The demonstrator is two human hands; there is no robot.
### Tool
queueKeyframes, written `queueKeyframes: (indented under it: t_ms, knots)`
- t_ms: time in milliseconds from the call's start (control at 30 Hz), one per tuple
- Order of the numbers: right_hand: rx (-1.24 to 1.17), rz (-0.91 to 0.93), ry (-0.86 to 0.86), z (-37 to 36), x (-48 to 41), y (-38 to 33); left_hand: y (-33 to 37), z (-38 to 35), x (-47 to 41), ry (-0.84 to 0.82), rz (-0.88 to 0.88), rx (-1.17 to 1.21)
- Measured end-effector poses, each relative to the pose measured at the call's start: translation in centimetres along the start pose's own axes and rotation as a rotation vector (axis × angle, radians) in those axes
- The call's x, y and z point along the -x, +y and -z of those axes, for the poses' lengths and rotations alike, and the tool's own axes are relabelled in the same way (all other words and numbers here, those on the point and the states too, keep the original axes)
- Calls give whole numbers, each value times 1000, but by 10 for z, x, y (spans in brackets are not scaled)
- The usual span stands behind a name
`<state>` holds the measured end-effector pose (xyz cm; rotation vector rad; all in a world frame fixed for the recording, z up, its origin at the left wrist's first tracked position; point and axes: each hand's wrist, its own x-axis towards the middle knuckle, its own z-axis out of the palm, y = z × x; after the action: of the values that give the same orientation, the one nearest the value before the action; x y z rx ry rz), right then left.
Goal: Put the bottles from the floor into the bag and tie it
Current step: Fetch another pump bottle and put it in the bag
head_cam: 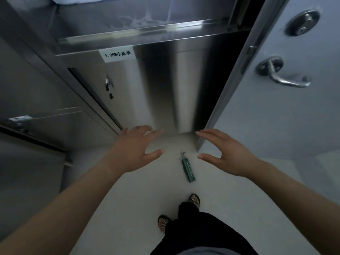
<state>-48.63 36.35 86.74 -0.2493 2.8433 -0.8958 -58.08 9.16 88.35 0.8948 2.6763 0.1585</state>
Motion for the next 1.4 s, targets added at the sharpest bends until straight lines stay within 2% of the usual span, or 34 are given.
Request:
queueKeyframes:
  t_ms: [167, 333, 533, 667, 933, 1400]
  knots:
    - [-63, -109, 56, -7, -20, 25, -4, -4, -46, -60, -64, -17]
    - [-99, -327, 138, -30, -28, 41, -26, -15, -101, -158, -197, -45]
    - [-52, -564, 122, -92, -50, 64, -55, -60, -177, -360, -430, -68]
    - [-78, -657, 93, -149, -66, 88, -74, -111, -218, -411, -576, -218]
    - [-139, -769, 142, -291, -87, 193, -93, -290, -283, -510, -525, -269]
    - [-100, -777, 170, -577, -122, 421, -146, -666, -388, -311, -454, -206]
